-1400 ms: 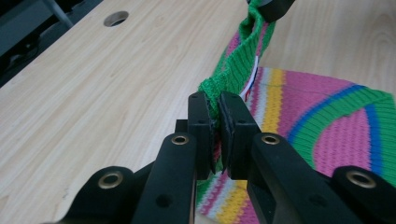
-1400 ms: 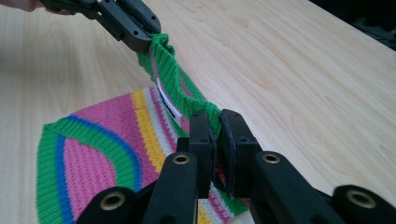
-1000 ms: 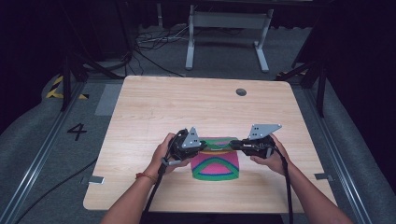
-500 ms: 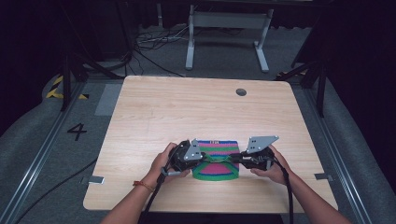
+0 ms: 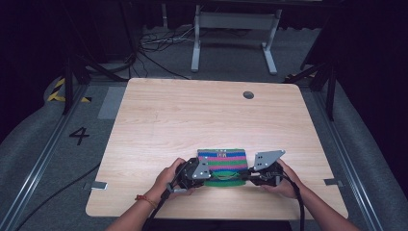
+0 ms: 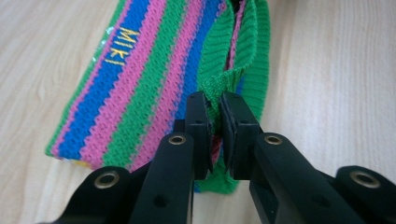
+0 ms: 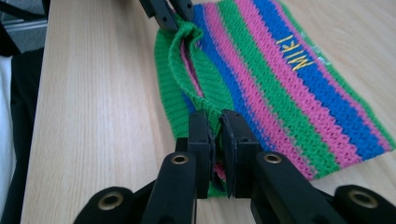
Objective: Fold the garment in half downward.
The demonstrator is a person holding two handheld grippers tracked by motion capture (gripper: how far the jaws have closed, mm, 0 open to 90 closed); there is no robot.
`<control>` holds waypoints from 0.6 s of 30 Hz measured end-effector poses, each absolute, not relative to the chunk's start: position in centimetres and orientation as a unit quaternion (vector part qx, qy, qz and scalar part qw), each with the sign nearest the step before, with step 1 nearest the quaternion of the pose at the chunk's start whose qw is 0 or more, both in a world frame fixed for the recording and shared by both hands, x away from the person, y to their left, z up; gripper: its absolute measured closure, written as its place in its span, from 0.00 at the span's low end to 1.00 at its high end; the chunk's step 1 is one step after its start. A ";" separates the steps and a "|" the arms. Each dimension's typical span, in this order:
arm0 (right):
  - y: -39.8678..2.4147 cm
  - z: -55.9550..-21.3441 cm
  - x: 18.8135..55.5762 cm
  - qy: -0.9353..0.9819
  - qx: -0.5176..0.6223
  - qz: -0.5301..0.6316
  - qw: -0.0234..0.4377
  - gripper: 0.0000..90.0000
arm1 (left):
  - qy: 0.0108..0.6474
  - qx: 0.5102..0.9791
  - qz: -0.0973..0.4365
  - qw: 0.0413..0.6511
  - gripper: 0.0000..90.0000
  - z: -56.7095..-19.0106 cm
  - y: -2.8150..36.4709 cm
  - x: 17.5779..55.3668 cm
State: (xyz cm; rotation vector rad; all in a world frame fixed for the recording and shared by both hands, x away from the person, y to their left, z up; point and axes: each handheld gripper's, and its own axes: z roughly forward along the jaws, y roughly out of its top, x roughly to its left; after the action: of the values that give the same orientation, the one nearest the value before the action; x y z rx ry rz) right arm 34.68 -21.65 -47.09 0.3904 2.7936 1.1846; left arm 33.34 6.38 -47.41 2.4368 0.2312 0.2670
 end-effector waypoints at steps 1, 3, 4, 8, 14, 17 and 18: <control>-21.7 -47.2 34.5 0.913 0.129 0.384 0.040 0.91 | 0.087 0.936 0.105 0.325 0.90 -47.5 6.4 33.2; -21.8 -47.5 34.4 0.915 0.128 0.380 0.042 0.91 | 0.087 0.937 0.104 0.321 0.87 -47.9 6.6 32.9; -21.9 -47.7 34.3 0.917 0.126 0.376 0.043 0.90 | 0.087 0.938 0.102 0.319 0.87 -48.0 6.7 32.8; -22.2 -48.4 34.1 0.918 0.130 0.374 0.037 0.88 | 0.086 0.937 0.089 0.326 0.83 -48.7 7.1 32.6; -22.6 -49.1 34.0 0.913 0.132 0.384 0.038 0.88 | 0.098 0.924 0.059 0.364 0.82 -49.5 8.2 33.5; -22.4 -49.2 33.8 0.913 0.133 0.383 0.045 0.88 | 0.102 0.925 0.062 0.361 0.82 -49.4 8.2 33.7; -22.3 -49.1 33.8 0.914 0.129 0.380 0.052 0.88 | 0.101 0.925 0.065 0.361 0.82 -49.5 8.2 33.8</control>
State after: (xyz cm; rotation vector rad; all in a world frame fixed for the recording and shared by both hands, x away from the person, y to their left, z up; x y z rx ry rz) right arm 33.77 -22.35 -49.14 0.3939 2.7818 1.1563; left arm 33.84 8.15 -49.45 2.3839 0.2590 0.1687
